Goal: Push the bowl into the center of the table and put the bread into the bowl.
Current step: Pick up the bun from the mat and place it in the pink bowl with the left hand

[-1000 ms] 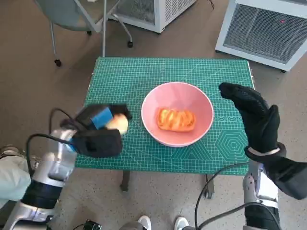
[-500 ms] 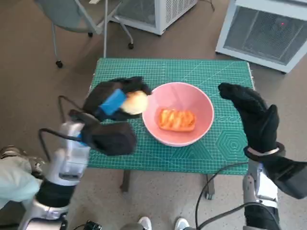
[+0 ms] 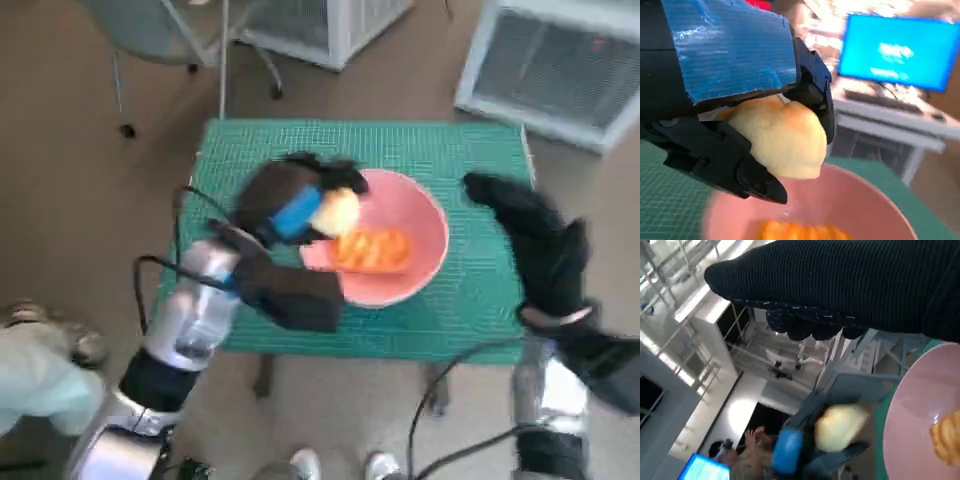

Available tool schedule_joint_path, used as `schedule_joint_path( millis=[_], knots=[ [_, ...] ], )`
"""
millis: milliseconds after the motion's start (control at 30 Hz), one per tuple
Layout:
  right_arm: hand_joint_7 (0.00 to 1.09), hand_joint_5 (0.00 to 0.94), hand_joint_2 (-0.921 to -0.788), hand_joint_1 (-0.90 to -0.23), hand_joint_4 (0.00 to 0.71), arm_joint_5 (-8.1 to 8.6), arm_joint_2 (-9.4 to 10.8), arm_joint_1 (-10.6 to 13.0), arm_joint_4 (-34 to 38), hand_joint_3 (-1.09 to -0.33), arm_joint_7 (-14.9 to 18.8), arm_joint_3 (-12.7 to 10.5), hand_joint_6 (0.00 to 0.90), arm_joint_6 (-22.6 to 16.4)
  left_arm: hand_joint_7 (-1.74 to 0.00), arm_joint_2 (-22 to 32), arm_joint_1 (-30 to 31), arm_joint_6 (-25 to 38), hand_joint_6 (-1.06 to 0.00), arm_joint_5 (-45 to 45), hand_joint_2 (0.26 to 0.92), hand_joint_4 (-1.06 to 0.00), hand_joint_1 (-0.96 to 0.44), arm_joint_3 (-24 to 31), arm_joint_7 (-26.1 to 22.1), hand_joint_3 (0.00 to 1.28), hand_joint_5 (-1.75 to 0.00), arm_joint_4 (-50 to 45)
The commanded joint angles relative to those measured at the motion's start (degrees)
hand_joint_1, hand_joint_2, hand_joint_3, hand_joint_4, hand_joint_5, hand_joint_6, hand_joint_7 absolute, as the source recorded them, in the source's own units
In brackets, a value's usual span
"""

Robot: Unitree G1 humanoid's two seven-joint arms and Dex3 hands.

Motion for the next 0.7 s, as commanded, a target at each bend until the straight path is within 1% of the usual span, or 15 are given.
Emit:
schedule_joint_path(
  millis=[33,100,133,167,200,233,333,433,533,700],
  knots=[
    [0.37,0.002,-0.921,-0.637,0.078,-0.17,-0.04,2.33,-0.87,-0.742,-0.78,-0.34,-0.001,0.06,-1.21,-3.44,-3.12,-3.61,-0.55,-0.57,0.916,-0.63,0.0,-2.52,0.23,0.14,-1.26,8.43],
    [0.37,0.003,-0.921,-0.637,0.078,-0.36,-0.02,2.51,-1.14,-0.742,-1.02,-0.37,-0.001,0.04,-1.31,-3.96,-3.61,-4.3,-0.48,-0.91,0.918,-0.52,0.0,-2.78,-0.07,0.21,-1.34,10.68],
    [0.37,0.003,-0.921,-0.636,0.079,-0.42,-0.03,2.65,-1.27,-0.741,-1.15,-0.42,-0.001,0.02,-1.02,-4.15,-3.85,-4.64,-0.44,-0.69,0.881,-0.43,-0.01,-3.16,-0.14,0.19,-1.0,12.03],
    [0.37,0.003,-0.921,-0.636,0.079,-0.47,-0.03,2.76,-1.39,-0.741,-1.26,-0.43,-0.001,0.0,-0.86,-4.27,-4.06,-4.95,-0.43,-0.55,0.871,-0.41,-0.03,-3.45,-0.15,0.17,-0.82,13.08],
    [0.37,0.003,-0.921,-0.636,0.08,-0.53,-0.02,2.83,-1.49,-0.741,-1.35,-0.43,-0.001,0.01,-0.6,-4.33,-4.24,-5.26,-0.43,-0.45,0.864,-0.39,-0.06,-3.61,-0.11,0.13,-0.54,13.85],
    [0.37,0.003,-0.921,-0.636,0.08,-0.6,-0.03,2.97,-1.62,-0.741,-1.48,-0.45,-0.001,-0.01,-0.41,-4.41,-4.52,-5.39,-0.45,-0.05,0.865,-0.38,-0.08,-3.98,0.04,0.09,-0.34,14.91],
    [0.37,0.004,-0.921,-0.636,0.082,-0.85,-0.05,3.4,-2.07,-0.741,-1.93,-0.47,-0.001,-0.01,-0.15,-4.47,-5.05,-5.14,-0.42,0.59,0.867,-0.32,-0.23,-4.59,-0.32,0.04,-0.11,16.76],
    [0.37,0.005,-0.921,-0.637,0.083,-1.09,-0.08,3.74,-2.55,-0.74,-2.3,-0.44,-0.001,0.02,-0.05,-4.42,-5.17,-4.67,-0.39,0.69,0.871,-0.25,-0.33,-4.81,-0.88,0.03,-0.04,17.15],
    [0.37,0.005,-0.921,-0.638,0.084,-1.27,-0.17,3.94,-2.76,-0.739,-2.59,-0.43,-0.001,-0.08,-0.02,-4.09,-4.6,-4.77,-0.36,0.5,0.874,-0.21,-0.37,-4.68,-1.0,0.02,-0.01,16.38],
    [0.37,0.006,-0.921,-0.638,0.086,-1.4,-0.17,4.05,-2.7,-0.738,-2.81,-0.41,-0.001,-0.28,0.0,-3.56,-3.59,-5.4,-0.32,-0.64,0.876,-0.16,-0.4,-3.91,-0.94,0.01,0.0,14.84]
  ],
)
